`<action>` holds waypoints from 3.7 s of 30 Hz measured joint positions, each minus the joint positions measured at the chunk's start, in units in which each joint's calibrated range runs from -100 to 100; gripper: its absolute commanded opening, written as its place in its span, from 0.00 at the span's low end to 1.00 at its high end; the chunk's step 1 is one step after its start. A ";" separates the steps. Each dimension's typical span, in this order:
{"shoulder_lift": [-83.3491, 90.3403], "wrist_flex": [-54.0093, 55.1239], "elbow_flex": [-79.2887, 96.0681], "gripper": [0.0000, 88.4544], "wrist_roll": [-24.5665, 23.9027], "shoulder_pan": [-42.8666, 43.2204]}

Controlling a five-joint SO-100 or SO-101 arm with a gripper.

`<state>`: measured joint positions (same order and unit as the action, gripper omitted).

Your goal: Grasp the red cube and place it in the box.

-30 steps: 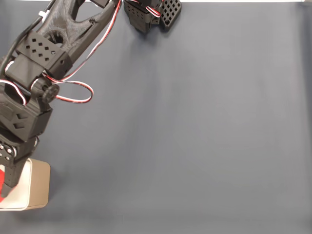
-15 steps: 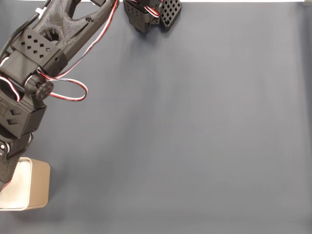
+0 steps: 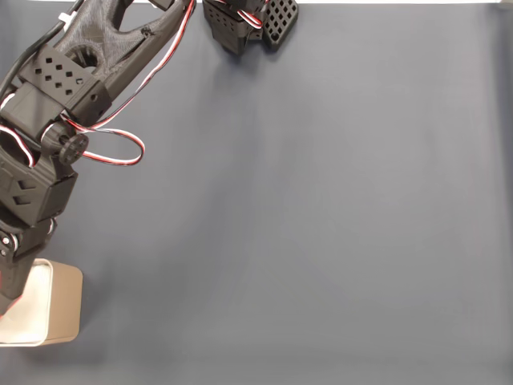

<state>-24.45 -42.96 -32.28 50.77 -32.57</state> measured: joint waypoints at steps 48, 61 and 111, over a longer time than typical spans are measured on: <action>0.26 2.31 0.72 0.00 -1.27 0.30; 36.13 7.88 40.87 0.00 -2.59 20.33; 124.45 -31.66 131.65 0.00 -1.86 33.68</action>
<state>100.00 -74.62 99.37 48.91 1.11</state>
